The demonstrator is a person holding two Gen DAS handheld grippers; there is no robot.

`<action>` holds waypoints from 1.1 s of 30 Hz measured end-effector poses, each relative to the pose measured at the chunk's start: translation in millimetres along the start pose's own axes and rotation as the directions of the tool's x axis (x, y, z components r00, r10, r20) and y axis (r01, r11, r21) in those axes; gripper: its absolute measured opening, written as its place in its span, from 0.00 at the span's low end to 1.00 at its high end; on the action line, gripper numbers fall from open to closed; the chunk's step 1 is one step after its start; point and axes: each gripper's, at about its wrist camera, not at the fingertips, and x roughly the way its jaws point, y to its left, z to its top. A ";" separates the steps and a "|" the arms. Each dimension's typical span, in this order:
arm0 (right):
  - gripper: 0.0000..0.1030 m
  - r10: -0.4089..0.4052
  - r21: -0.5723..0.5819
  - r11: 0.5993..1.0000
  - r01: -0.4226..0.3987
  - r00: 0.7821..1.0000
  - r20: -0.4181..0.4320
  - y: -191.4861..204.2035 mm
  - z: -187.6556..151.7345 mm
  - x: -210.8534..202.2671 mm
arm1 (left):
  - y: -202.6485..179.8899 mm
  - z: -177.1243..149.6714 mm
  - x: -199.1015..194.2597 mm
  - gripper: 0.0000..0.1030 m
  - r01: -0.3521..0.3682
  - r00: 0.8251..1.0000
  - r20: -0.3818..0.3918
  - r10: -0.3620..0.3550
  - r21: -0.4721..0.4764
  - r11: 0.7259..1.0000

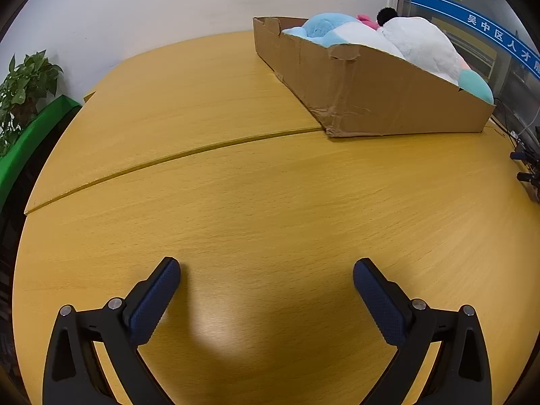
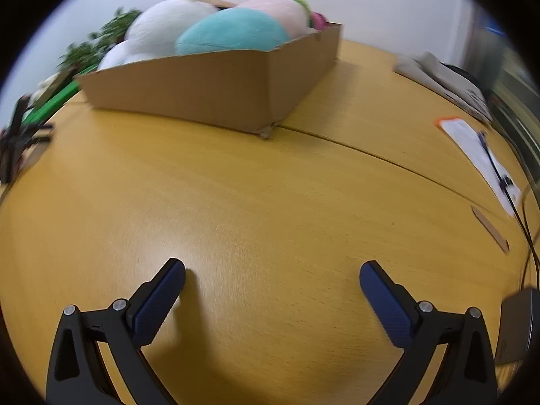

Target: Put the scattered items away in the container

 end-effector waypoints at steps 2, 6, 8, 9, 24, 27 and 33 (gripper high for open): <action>1.00 0.037 -0.046 0.998 -0.037 0.999 0.000 -6.1 -2.4 -1.5 | 6.4 3.4 -1.4 1.00 0.003 1.000 -0.003 -0.003 0.001 1.000; 1.00 0.047 -0.071 0.996 -0.046 0.999 0.002 -7.4 -5.7 -2.5 | 14.2 7.7 -2.3 1.00 0.018 1.000 -0.006 -0.018 0.022 1.000; 1.00 0.048 -0.070 0.996 -0.048 0.999 0.002 -8.2 -6.3 -2.7 | 13.2 8.4 -2.3 1.00 0.017 1.000 -0.006 -0.017 0.024 1.000; 1.00 0.048 -0.070 0.996 -0.048 0.999 0.002 -10.6 -4.5 -1.7 | 12.4 8.7 -2.3 1.00 0.017 1.000 -0.006 -0.017 0.024 1.000; 1.00 0.102 -0.147 0.984 -0.101 0.995 -0.002 -20.7 -5.0 -3.9 | 26.9 20.2 10.0 1.00 -0.013 1.000 -0.003 0.013 -0.012 1.000; 1.00 0.102 -0.147 0.984 -0.101 0.995 -0.001 -20.7 -4.9 -3.8 | 26.9 19.5 9.7 1.00 -0.013 1.000 -0.003 0.013 -0.011 1.000; 1.00 0.102 -0.147 0.984 -0.101 0.995 -0.001 -20.5 -4.9 -3.9 | 26.9 18.5 9.2 1.00 -0.013 1.000 -0.002 0.013 -0.012 1.000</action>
